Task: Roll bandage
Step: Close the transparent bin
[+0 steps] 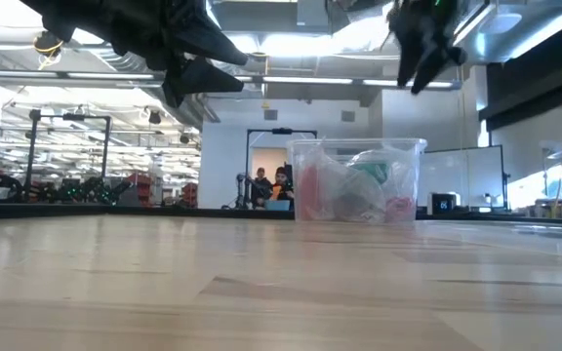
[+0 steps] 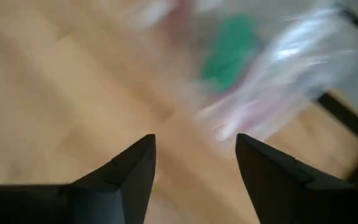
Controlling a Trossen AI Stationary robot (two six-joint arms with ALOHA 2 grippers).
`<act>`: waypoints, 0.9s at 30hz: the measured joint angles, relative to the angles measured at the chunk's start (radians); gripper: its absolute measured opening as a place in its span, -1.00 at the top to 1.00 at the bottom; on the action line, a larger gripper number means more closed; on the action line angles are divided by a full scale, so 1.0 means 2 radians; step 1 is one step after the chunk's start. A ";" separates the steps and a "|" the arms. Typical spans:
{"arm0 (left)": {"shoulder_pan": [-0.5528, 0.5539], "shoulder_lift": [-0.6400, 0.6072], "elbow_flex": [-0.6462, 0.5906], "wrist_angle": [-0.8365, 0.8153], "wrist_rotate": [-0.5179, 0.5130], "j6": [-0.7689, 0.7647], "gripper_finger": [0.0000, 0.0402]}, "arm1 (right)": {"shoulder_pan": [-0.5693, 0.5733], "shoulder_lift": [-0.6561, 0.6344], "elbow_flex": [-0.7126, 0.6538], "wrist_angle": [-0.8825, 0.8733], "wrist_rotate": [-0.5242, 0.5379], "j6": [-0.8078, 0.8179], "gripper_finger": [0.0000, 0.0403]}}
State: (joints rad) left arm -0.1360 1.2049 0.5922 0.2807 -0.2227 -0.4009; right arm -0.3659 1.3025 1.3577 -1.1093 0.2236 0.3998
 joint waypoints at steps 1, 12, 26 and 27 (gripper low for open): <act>-0.001 0.000 0.000 0.001 0.000 0.007 0.01 | 0.024 -0.008 0.000 -0.009 -0.009 -0.002 -0.12; -0.018 0.048 0.000 0.043 -0.001 0.056 0.01 | 0.321 -0.030 -0.088 0.013 -0.018 0.054 -0.12; -0.017 0.103 0.000 0.068 -0.001 0.046 0.01 | 0.408 0.080 -0.245 0.247 -0.068 0.317 -0.12; -0.017 0.103 0.000 0.068 -0.001 0.046 0.01 | 0.409 0.093 -0.245 0.254 -0.075 0.323 -0.11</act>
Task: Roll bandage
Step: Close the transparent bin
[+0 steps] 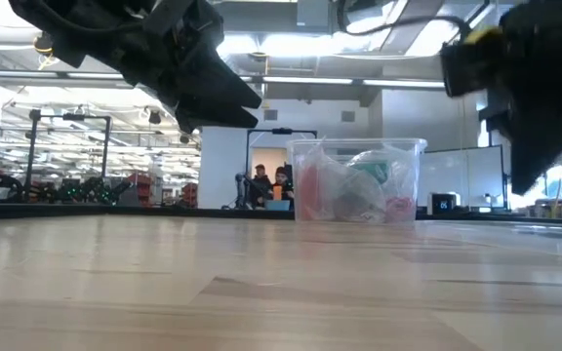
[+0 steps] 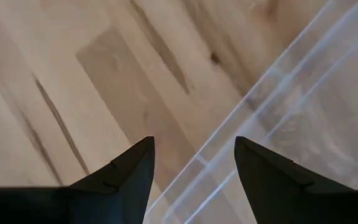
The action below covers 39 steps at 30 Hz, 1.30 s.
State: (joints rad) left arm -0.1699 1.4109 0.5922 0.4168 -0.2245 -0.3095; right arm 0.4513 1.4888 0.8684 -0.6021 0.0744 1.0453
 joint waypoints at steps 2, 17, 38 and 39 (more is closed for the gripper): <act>0.000 0.000 0.000 0.000 0.000 0.000 0.01 | -0.003 0.024 0.000 0.013 -0.008 0.005 -0.07; 0.000 0.000 0.000 -0.001 0.000 0.002 0.01 | -0.009 0.115 0.004 0.033 0.001 0.012 0.76; -0.081 0.000 0.081 -0.051 0.002 0.206 0.01 | 0.021 0.014 0.164 -0.042 -0.075 -0.239 0.99; -0.085 0.000 0.086 -0.053 0.002 0.223 0.01 | 0.021 0.012 0.170 -0.046 -0.077 -0.241 0.99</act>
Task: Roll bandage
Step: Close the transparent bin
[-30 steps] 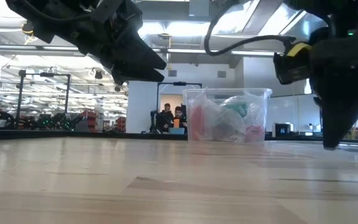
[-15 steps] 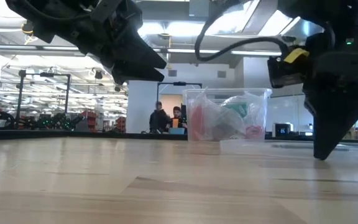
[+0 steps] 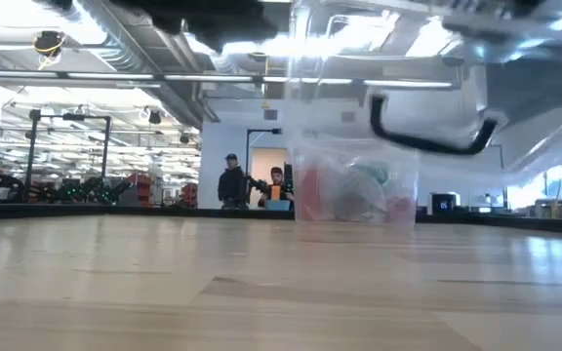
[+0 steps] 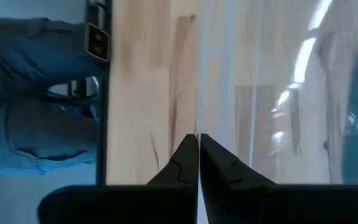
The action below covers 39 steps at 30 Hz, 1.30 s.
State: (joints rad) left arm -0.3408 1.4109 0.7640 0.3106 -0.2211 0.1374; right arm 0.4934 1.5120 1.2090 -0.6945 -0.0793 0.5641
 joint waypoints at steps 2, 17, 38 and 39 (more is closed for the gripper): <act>-0.010 0.000 0.007 -0.001 -0.005 0.029 0.01 | 0.000 -0.003 0.013 -0.002 -0.002 -0.005 0.99; -0.026 0.003 0.010 0.018 -0.057 0.090 0.03 | -0.001 -0.005 0.035 0.024 -0.009 -0.012 0.99; -0.033 0.023 0.009 0.002 -0.039 0.090 0.20 | -0.008 -0.005 0.035 0.001 0.022 -0.026 1.00; -0.033 0.023 0.010 0.000 -0.039 0.085 0.20 | -0.008 -0.005 0.035 0.000 0.025 -0.026 1.00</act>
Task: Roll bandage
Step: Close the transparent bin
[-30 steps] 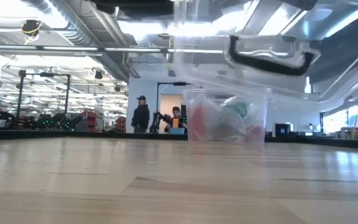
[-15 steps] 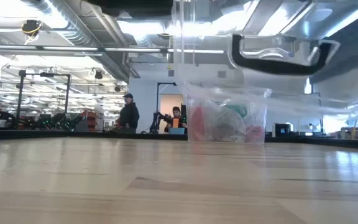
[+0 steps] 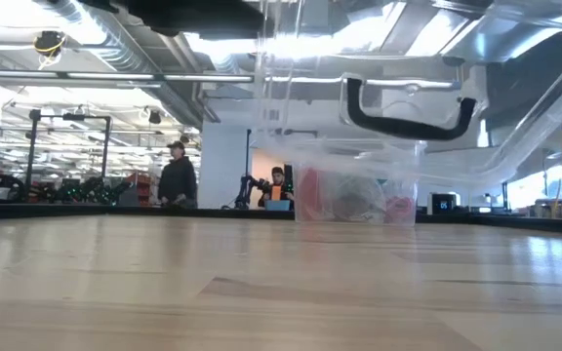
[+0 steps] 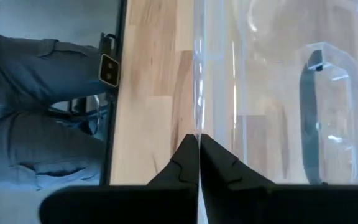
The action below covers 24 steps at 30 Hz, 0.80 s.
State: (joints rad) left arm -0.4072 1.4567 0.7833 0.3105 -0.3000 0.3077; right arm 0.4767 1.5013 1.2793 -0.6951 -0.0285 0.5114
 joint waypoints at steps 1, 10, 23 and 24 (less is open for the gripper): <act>0.000 0.000 0.000 -0.003 0.000 -0.007 0.20 | 0.000 0.000 0.000 -0.001 0.003 0.000 1.00; 0.004 0.000 0.001 -0.002 -0.004 -0.023 0.20 | 0.000 0.000 0.000 0.012 0.010 -0.009 1.00; 0.011 -0.001 0.001 0.036 -0.005 -0.007 0.54 | 0.000 0.002 0.001 0.074 0.037 -0.034 0.93; 0.011 -0.001 0.001 0.036 -0.005 -0.006 0.64 | 0.000 0.003 0.001 0.074 0.039 -0.033 0.89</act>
State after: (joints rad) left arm -0.3843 1.4555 0.7845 0.3832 -0.3092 0.2966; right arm 0.4767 1.5070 1.2807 -0.5471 0.0502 0.4454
